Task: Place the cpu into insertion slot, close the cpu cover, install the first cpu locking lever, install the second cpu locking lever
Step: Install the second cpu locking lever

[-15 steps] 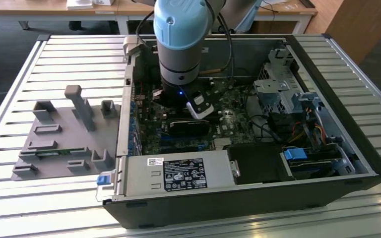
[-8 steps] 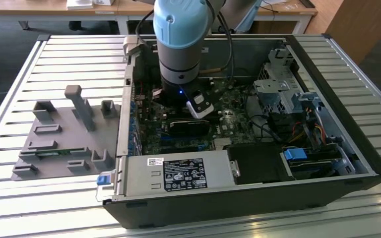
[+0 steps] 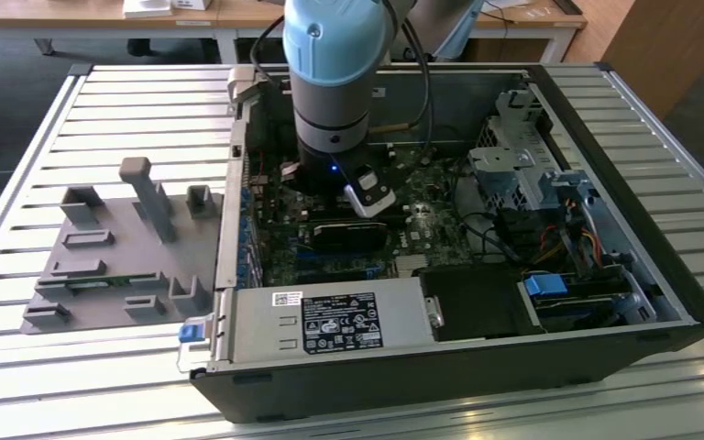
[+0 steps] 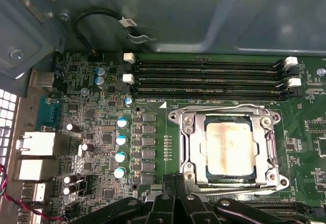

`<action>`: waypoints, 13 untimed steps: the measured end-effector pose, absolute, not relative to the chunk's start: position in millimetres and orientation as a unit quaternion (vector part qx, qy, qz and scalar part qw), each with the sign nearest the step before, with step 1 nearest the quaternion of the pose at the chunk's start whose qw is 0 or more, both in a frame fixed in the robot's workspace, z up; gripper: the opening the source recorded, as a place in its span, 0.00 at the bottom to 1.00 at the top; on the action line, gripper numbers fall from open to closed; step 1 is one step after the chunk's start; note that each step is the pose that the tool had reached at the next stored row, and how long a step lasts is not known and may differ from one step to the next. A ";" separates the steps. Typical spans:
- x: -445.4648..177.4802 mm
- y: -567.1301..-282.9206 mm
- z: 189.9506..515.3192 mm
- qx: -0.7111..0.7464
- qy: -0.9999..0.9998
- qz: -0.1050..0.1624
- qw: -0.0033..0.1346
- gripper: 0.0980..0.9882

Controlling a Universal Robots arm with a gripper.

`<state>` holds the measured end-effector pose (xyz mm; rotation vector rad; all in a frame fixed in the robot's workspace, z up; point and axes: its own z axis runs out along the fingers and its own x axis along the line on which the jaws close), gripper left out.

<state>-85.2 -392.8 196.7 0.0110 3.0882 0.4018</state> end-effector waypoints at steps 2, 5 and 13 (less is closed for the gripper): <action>-85.2 -392.8 198.6 0.004 0.992 0.129 0.014 0.01; -85.2 -392.8 204.0 0.004 0.992 0.129 0.014 0.01; -85.2 -392.7 212.8 0.004 0.992 0.128 0.014 0.01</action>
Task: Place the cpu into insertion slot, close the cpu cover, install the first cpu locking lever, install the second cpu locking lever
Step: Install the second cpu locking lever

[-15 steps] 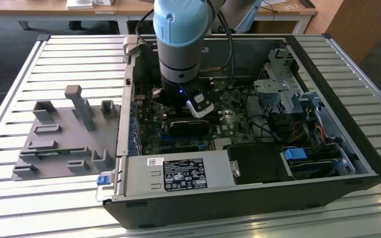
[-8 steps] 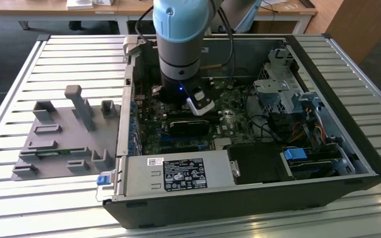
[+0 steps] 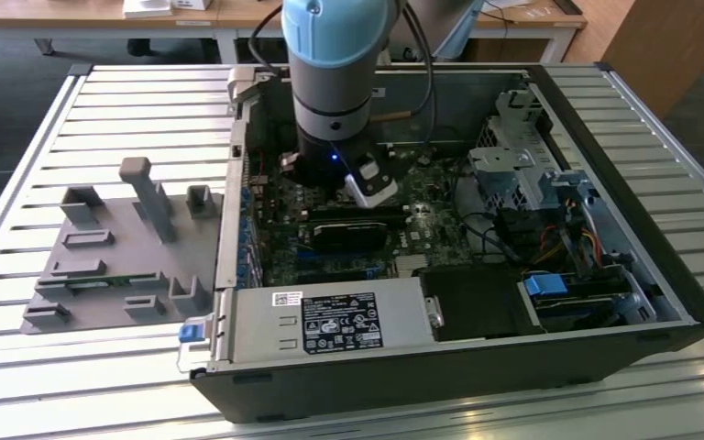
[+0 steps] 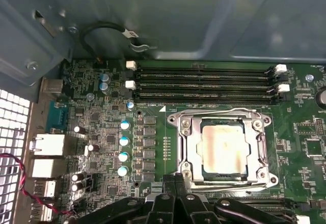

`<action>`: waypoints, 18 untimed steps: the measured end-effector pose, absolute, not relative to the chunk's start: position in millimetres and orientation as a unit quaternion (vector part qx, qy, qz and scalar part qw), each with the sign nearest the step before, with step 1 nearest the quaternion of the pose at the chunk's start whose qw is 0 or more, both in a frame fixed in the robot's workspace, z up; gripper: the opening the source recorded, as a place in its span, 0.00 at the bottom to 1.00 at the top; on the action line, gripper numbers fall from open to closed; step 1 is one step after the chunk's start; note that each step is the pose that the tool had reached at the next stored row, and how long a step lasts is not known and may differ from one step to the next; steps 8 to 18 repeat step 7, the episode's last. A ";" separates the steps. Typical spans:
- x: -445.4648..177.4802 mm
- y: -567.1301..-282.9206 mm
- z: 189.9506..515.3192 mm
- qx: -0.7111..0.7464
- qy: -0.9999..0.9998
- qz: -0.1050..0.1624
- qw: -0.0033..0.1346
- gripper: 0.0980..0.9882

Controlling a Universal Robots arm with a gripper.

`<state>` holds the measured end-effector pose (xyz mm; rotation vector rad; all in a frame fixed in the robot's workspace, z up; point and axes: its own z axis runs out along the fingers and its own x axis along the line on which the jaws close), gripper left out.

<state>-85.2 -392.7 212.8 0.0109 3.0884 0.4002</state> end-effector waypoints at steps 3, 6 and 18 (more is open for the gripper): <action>-85.2 -392.6 215.2 0.004 0.992 0.128 0.014 0.01; -85.2 -392.5 217.2 0.004 0.992 0.128 0.014 0.01; -85.2 -392.5 217.2 0.004 0.992 0.128 0.014 0.01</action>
